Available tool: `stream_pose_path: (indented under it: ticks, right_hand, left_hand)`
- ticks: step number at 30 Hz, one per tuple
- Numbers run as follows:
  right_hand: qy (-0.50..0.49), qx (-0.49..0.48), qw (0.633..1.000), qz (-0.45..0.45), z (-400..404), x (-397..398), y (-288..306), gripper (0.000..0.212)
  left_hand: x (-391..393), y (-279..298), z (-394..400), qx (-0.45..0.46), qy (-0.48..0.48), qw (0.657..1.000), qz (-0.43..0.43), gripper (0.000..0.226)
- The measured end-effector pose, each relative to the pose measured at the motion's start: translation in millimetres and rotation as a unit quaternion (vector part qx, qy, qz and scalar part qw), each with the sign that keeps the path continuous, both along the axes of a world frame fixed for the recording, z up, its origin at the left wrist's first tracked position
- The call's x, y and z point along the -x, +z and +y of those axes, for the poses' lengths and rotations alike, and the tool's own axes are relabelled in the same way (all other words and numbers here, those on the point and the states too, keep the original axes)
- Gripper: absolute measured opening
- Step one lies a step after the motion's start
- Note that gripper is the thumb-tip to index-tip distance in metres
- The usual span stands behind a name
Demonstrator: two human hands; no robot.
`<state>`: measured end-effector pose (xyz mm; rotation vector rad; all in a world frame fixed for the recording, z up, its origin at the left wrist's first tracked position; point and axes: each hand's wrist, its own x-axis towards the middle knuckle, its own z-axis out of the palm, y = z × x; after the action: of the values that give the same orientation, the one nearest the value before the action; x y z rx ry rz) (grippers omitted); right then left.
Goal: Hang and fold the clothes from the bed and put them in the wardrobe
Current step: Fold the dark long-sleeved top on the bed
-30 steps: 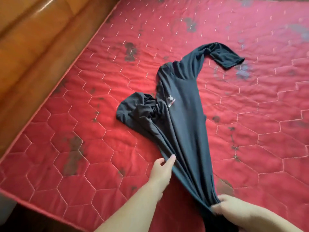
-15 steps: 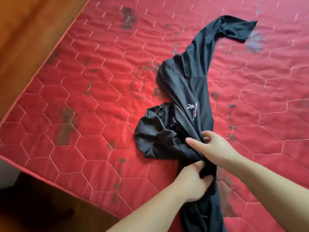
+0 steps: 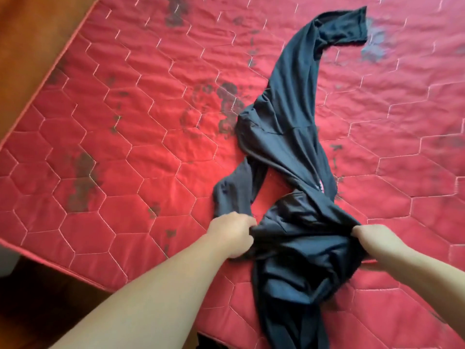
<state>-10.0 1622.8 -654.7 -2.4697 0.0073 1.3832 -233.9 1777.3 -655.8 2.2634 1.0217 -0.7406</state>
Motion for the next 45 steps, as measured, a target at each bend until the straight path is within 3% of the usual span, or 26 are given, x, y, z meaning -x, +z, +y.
stream_pose_path:
  ticks: [2,4,6,8,10,11,13,14,15,17,18,20,21,23,25,27,30,32,35,37,39,41,43,45]
  right_hand:
    - [0.060,-0.008,0.986,-0.153,-1,1,0,0.010]
    - [0.143,-0.066,0.944,-0.290,4,13,1,0.026]
    - [0.254,-0.214,0.882,-0.333,18,31,5,0.037]
    - [0.380,-0.247,0.834,-0.315,33,46,6,0.048]
    - [0.437,-0.171,0.843,-0.263,46,52,2,0.057]
    - [0.420,-0.140,0.864,-0.239,51,54,0,0.050]
    - [0.275,-0.154,0.934,-0.169,59,56,1,0.028]
    - [0.175,-0.179,0.963,-0.097,59,58,1,0.020]
    - [0.081,-0.214,0.974,0.006,58,61,3,0.014]
    - [-0.045,-0.265,0.934,0.234,46,70,7,0.020]
    - [-0.075,-0.271,0.903,0.326,37,75,10,0.031]
    - [-0.070,-0.266,0.865,0.419,22,79,17,0.049]
    - [-0.071,-0.253,0.866,0.425,19,81,19,0.049]
    - [-0.104,-0.187,0.902,0.376,20,82,19,0.056]
    - [-0.095,-0.139,0.945,0.282,25,83,15,0.059]
    - [-0.039,-0.164,0.959,0.230,31,87,12,0.048]
    - [-0.007,-0.236,0.962,0.135,38,86,14,0.030]
    - [-0.080,-0.261,0.958,0.090,38,75,15,0.027]
    - [-0.288,-0.271,0.913,0.099,30,52,18,0.017]
    - [-0.314,-0.242,0.915,0.072,18,41,16,0.017]
    - [-0.245,-0.172,0.954,0.027,3,37,13,0.020]
    - [-0.051,-0.073,0.994,-0.069,-11,35,7,0.020]
    - [0.114,-0.039,0.972,-0.200,-13,37,4,0.012]
    - [0.164,-0.145,0.932,-0.288,-4,46,11,0.014]
  left_hand:
    - [6,1,-9,0.014,-0.049,0.999,0.013,0.007]
    - [9,3,-16,0.057,-0.074,0.995,0.024,0.027]
    - [7,4,-18,0.090,-0.103,0.990,0.041,0.035]
    - [4,6,-17,0.117,-0.113,0.985,0.057,0.037]
    - [1,8,-16,0.147,-0.095,0.982,0.070,0.039]
    - [0,10,-15,0.155,-0.064,0.984,0.060,0.043]
    - [-5,12,-14,0.146,0.076,0.985,-0.045,0.049]
    - [-9,13,-13,0.134,0.186,0.965,-0.126,0.049]
    - [-14,14,-12,0.131,0.300,0.923,-0.202,0.044]
    - [-23,17,-6,0.200,0.462,0.824,-0.260,0.035]
    - [-26,18,-4,0.258,0.482,0.802,-0.240,0.039]
    - [-25,18,-8,0.352,0.442,0.807,-0.170,0.043]
    - [-23,19,-12,0.377,0.412,0.817,-0.140,0.039]
    - [-18,21,-18,0.392,0.370,0.833,-0.128,0.024]
    - [-13,23,-20,0.426,0.354,0.820,-0.145,0.014]
    - [-7,29,-20,0.471,0.322,0.807,-0.152,0.045]
    - [4,33,-17,0.470,0.268,0.824,-0.168,0.064]
    - [11,35,-15,0.443,0.258,0.842,-0.171,0.064]
    - [27,31,-15,0.380,0.234,0.888,-0.113,0.045]
    - [37,25,-17,0.343,0.232,0.906,-0.089,0.023]
    - [43,23,-19,0.325,0.250,0.907,-0.100,0.015]
    - [44,23,-22,0.337,0.253,0.900,-0.116,0.023]
    - [43,25,-26,0.347,0.234,0.900,-0.119,0.033]
    - [40,28,-31,0.354,0.213,0.902,-0.125,0.029]
